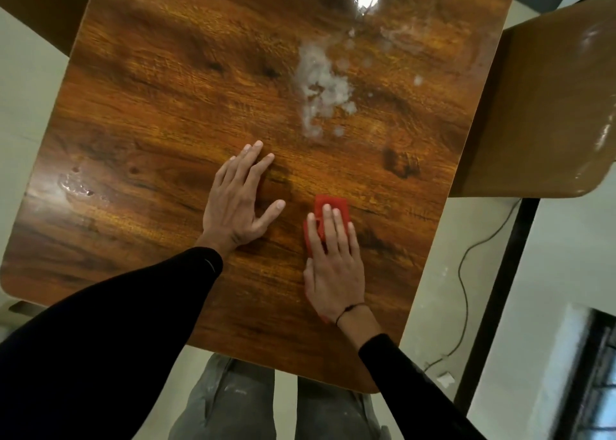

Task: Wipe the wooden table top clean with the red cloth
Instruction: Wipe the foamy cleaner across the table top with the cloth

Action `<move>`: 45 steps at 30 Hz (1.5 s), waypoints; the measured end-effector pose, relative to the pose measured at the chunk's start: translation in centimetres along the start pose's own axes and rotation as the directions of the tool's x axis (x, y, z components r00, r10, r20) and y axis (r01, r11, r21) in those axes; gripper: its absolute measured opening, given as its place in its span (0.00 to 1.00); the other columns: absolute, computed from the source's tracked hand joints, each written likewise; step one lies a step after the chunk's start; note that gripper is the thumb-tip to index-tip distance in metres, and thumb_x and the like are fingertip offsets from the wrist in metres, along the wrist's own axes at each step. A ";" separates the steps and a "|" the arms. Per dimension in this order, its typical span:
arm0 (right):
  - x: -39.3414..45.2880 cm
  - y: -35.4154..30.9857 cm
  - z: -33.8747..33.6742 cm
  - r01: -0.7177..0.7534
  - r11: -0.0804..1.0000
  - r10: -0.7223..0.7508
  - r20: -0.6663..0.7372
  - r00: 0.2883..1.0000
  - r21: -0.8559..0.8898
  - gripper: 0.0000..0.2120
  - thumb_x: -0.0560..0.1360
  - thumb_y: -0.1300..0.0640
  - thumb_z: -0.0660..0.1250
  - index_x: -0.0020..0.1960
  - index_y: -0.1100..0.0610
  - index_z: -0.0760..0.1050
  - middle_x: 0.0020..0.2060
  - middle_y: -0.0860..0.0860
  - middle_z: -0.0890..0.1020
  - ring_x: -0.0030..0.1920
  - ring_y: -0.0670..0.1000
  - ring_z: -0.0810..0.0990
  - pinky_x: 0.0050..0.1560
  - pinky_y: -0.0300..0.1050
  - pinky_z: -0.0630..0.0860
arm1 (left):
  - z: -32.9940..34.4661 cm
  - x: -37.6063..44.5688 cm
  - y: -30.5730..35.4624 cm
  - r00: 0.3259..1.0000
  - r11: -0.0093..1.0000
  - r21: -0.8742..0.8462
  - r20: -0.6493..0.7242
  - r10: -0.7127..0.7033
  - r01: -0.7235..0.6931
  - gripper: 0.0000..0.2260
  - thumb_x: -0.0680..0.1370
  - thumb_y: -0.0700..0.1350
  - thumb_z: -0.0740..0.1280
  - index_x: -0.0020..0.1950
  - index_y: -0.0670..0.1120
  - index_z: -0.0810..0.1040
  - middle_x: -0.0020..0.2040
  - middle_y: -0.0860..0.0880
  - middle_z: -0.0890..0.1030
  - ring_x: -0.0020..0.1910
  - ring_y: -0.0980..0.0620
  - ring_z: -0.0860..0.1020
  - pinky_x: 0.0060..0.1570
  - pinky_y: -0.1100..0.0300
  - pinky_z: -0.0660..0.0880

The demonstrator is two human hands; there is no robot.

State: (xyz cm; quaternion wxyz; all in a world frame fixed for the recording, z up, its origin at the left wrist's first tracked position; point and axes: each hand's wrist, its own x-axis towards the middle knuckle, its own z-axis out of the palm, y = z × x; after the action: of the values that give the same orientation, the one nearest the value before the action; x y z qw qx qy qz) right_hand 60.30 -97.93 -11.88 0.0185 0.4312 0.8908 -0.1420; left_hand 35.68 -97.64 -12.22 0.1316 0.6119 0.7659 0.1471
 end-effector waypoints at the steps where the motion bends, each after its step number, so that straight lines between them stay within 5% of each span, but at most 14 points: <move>1: 1.1 0.2 -0.1 0.047 0.999 -0.047 -0.002 0.999 0.003 0.40 0.85 0.51 0.59 0.93 0.55 0.49 0.92 0.58 0.46 0.92 0.59 0.46 0.91 0.63 0.45 | 0.0 0.0 0.1 1.000 1.000 0.005 -0.003 -0.004 0.004 0.38 0.84 0.68 0.58 0.86 0.44 0.66 0.89 0.42 0.62 0.88 0.41 0.60 0.85 0.41 0.58; 4: 4.9 1.3 -0.7 0.084 0.996 -0.084 -0.025 0.996 -0.003 0.39 0.85 0.51 0.59 0.93 0.55 0.51 0.92 0.59 0.48 0.92 0.59 0.47 0.91 0.64 0.47 | 0.1 0.2 0.1 1.000 1.000 0.002 -0.013 -0.013 0.013 0.37 0.84 0.67 0.58 0.86 0.44 0.67 0.88 0.42 0.63 0.88 0.41 0.61 0.85 0.42 0.58; 8: 8.1 4.5 -2.1 -0.130 0.991 0.130 -0.115 0.985 0.013 0.40 0.83 0.50 0.59 0.93 0.56 0.52 0.92 0.60 0.50 0.92 0.60 0.48 0.91 0.63 0.47 | 0.0 0.2 0.0 1.000 1.000 -0.007 -0.002 -0.016 0.016 0.37 0.84 0.67 0.59 0.85 0.43 0.68 0.88 0.42 0.63 0.88 0.41 0.61 0.85 0.41 0.58; 15: 4.9 10.0 -3.3 -0.526 0.849 0.524 -0.208 0.826 0.051 0.38 0.85 0.51 0.58 0.92 0.56 0.52 0.91 0.61 0.54 0.91 0.64 0.52 0.90 0.65 0.53 | -0.1 0.1 0.5 1.000 1.000 0.004 0.022 -0.017 0.017 0.36 0.85 0.66 0.60 0.85 0.42 0.68 0.88 0.41 0.63 0.88 0.39 0.61 0.84 0.39 0.59; 20: -0.7 6.7 -1.8 -0.643 0.758 0.651 -0.199 0.733 0.111 0.37 0.86 0.53 0.60 0.92 0.57 0.54 0.91 0.61 0.54 0.91 0.65 0.53 0.89 0.66 0.57 | 0.7 -0.9 5.1 0.997 0.997 0.015 0.036 0.069 -0.070 0.30 0.88 0.59 0.59 0.87 0.44 0.65 0.89 0.42 0.60 0.90 0.42 0.56 0.88 0.43 0.54; 24: -4.9 4.1 -0.2 -0.498 0.865 0.501 -0.135 0.855 0.062 0.37 0.86 0.51 0.58 0.93 0.56 0.53 0.92 0.60 0.51 0.92 0.63 0.50 0.90 0.67 0.55 | 4.3 -2.2 13.4 0.996 0.999 -0.053 0.090 0.009 -0.005 0.27 0.90 0.54 0.56 0.89 0.46 0.60 0.91 0.45 0.55 0.91 0.47 0.51 0.89 0.51 0.45; 29: -7.9 7.1 0.2 0.002 0.998 -0.004 0.030 1.000 0.061 0.39 0.85 0.48 0.59 0.93 0.53 0.51 0.92 0.57 0.46 0.92 0.59 0.47 0.89 0.67 0.53 | 6.1 -2.7 13.8 0.997 0.999 0.050 0.082 -0.013 0.009 0.27 0.91 0.53 0.52 0.90 0.46 0.58 0.91 0.45 0.54 0.91 0.48 0.50 0.89 0.50 0.46; 34: -6.0 16.4 -1.7 0.569 0.823 -0.562 0.149 0.813 0.002 0.40 0.83 0.46 0.58 0.93 0.51 0.50 0.92 0.59 0.53 0.92 0.61 0.51 0.92 0.62 0.46 | 6.1 -2.5 14.4 0.997 0.998 0.060 0.075 -0.012 0.007 0.28 0.91 0.54 0.52 0.90 0.45 0.59 0.91 0.44 0.53 0.91 0.47 0.50 0.89 0.45 0.51; 37: -1.6 19.5 -2.8 0.497 0.868 -0.494 0.119 0.861 0.004 0.41 0.81 0.49 0.60 0.93 0.52 0.54 0.91 0.59 0.53 0.92 0.62 0.51 0.91 0.62 0.47 | 6.0 -2.7 14.2 0.997 0.998 0.058 0.075 -0.022 0.017 0.28 0.91 0.55 0.52 0.90 0.46 0.59 0.91 0.45 0.53 0.91 0.48 0.49 0.89 0.45 0.50; 41: 4.0 20.5 -4.1 0.229 0.973 -0.228 -0.014 0.973 0.015 0.41 0.81 0.52 0.62 0.92 0.54 0.55 0.92 0.59 0.53 0.92 0.61 0.51 0.92 0.58 0.43 | 6.1 -2.7 14.5 0.997 0.999 0.044 0.075 -0.029 0.026 0.27 0.91 0.56 0.51 0.90 0.46 0.60 0.91 0.45 0.54 0.91 0.48 0.50 0.88 0.44 0.52; 45: 4.8 18.8 -3.8 -0.064 0.996 0.071 -0.135 0.988 0.056 0.39 0.83 0.54 0.61 0.92 0.55 0.56 0.91 0.60 0.54 0.91 0.63 0.52 0.92 0.62 0.49 | 5.9 -2.9 14.3 0.998 0.999 0.035 0.050 -0.026 0.024 0.27 0.92 0.55 0.53 0.89 0.45 0.61 0.91 0.44 0.56 0.91 0.46 0.52 0.88 0.43 0.54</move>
State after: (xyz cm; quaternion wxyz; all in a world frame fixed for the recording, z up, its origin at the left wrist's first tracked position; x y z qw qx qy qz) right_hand 72.13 -82.20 -13.44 -0.0490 0.4700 0.8710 -0.1343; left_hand 51.40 -97.12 -12.06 0.1423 0.6078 0.7724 0.1169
